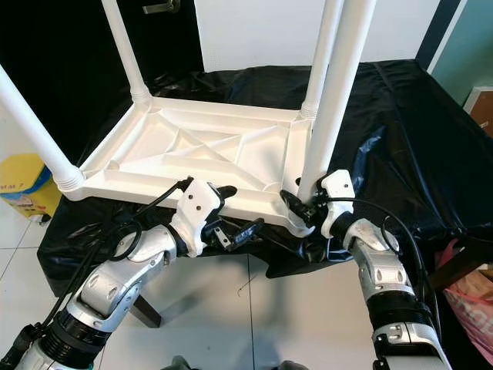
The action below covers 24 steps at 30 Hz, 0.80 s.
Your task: Building children table
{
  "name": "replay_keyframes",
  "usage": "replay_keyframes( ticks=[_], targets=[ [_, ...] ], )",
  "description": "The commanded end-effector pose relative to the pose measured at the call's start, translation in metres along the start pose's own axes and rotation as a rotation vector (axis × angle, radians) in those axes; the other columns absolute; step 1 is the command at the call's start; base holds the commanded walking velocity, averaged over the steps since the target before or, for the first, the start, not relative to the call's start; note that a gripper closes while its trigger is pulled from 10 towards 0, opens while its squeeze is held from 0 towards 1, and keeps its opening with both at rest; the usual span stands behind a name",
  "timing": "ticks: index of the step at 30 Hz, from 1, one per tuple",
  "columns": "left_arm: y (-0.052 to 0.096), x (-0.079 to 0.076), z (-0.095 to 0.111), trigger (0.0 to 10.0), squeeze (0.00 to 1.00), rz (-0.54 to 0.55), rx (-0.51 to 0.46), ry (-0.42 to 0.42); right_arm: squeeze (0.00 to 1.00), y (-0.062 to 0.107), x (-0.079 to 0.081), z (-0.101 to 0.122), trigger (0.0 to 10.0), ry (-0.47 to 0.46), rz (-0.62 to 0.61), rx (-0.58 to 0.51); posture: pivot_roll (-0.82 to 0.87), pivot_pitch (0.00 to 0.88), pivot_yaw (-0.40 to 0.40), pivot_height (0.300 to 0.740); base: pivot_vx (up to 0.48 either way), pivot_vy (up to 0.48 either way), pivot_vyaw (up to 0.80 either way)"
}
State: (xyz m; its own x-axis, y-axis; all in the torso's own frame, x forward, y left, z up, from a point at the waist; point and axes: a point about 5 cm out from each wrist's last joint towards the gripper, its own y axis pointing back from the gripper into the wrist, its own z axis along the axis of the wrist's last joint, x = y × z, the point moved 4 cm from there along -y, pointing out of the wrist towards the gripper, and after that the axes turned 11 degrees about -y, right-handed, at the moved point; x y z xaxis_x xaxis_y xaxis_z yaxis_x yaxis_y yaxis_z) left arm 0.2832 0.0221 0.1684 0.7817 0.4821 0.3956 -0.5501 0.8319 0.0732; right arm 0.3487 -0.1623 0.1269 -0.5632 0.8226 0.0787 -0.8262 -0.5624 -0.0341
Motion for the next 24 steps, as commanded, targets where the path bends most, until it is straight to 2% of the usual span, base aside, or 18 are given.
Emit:
replay_keyframes(
  ticks=[1, 6, 8, 15, 18, 20, 24],
  targets=[
    [-0.001, -0.001, -0.001, 10.0, 0.0, -0.043, -0.006, -0.012, 0.0, 0.003, 0.003, -0.019, 10.0, -0.038, -0.041, 0.05, 0.0, 0.009, 0.006, 0.74, 0.0, 0.0, 0.0],
    [-0.002, 0.002, -0.004, 10.0, 0.0, -0.033, -0.001, -0.014, 0.0, 0.008, -0.007, -0.025, 10.0, -0.029, -0.2, 0.051, -0.01, 0.0, 0.012, 0.74, 0.0, 0.0, 0.0],
    [-0.002, 0.003, -0.005, 10.0, 0.0, -0.032, 0.002, -0.013, 0.0, 0.009, -0.007, -0.026, 10.0, -0.028, -0.222, 0.05, -0.01, 0.0, 0.013, 0.74, 0.0, 0.0, 0.0],
    [0.0, 0.007, -0.012, 10.0, 0.0, -0.02, 0.024, -0.014, 0.0, 0.011, 0.002, -0.032, 10.0, -0.093, -0.367, 0.005, -0.02, 0.0, 0.022, 0.74, 0.0, 0.0, 0.0],
    [0.001, 0.008, -0.013, 10.0, 0.0, -0.017, 0.027, -0.013, 0.0, 0.011, 0.005, -0.033, 10.0, -0.102, -0.396, -0.005, -0.02, 0.0, 0.023, 0.74, 0.0, 0.0, 0.0],
    [0.001, 0.009, -0.015, 10.0, 0.0, -0.013, 0.031, -0.013, 0.0, 0.012, 0.009, -0.036, 10.0, -0.119, -0.474, -0.021, -0.02, 0.0, 0.027, 0.74, 0.0, 0.0, 0.0],
    [0.001, 0.009, -0.017, 10.0, 0.0, -0.013, 0.032, -0.01, 0.0, 0.014, 0.011, -0.038, 10.0, -0.131, -0.534, -0.028, -0.02, 0.0, 0.027, 0.74, 0.0, 0.0, 0.0]
  ],
)
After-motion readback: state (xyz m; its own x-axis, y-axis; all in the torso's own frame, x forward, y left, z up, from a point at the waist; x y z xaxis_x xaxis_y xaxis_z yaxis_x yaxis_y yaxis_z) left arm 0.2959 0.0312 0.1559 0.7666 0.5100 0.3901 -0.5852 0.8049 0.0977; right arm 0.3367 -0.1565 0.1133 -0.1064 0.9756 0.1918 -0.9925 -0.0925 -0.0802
